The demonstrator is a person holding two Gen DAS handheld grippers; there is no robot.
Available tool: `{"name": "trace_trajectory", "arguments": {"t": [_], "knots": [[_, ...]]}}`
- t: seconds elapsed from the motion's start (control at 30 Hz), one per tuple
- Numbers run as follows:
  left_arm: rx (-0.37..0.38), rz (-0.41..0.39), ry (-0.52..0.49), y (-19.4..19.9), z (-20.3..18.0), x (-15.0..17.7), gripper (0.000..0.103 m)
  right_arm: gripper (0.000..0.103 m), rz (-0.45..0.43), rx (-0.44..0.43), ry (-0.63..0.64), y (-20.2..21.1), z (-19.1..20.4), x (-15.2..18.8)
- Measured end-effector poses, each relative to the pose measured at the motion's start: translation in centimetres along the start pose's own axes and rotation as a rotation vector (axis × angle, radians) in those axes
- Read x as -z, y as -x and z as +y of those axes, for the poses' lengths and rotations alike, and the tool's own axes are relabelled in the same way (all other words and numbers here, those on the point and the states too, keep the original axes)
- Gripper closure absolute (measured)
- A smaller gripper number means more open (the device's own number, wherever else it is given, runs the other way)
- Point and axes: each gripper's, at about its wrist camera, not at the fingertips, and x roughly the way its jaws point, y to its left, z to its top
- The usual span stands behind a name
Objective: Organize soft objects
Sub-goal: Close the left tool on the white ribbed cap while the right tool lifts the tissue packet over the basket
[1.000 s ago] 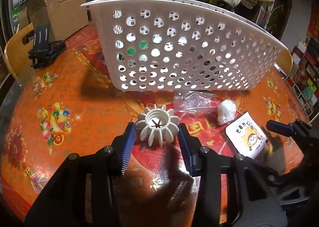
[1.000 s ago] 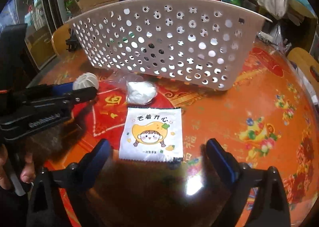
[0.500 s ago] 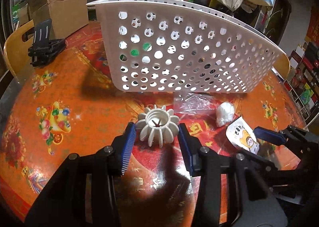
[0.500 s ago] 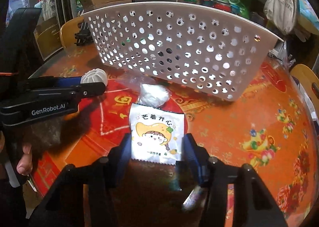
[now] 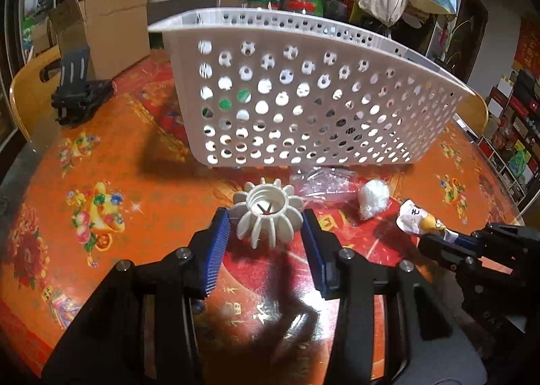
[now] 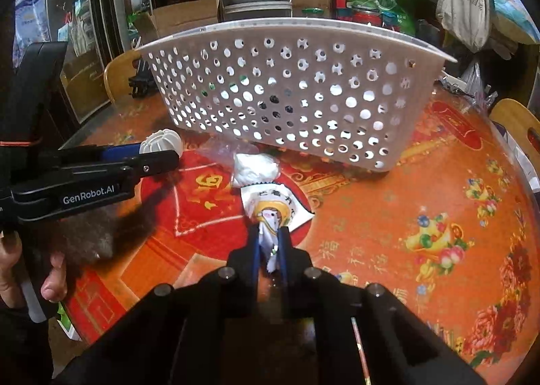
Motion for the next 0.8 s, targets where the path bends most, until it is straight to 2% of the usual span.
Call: {"name": "trace_trajectory", "arguments": {"t": [0.37, 0.6, 0.8], "knots": [[-0.024, -0.043, 0.0, 2.7, 0.1, 0.0, 0.062, 0.095, -0.07, -0.014, -0.018, 2.2, -1.2, -0.1], [-0.03, -0.115, -0.025, 6.7, -0.1, -1.3, 0.062, 0.095, -0.128, -0.018, -0.026, 4.8, -2.1, -1.4], [-0.016, -0.142, -0.039, 8.9, -0.4, -2.7, 0.062, 0.095, -0.194, -0.01, -0.01, 7.8, -2.7, -3.0]]}}
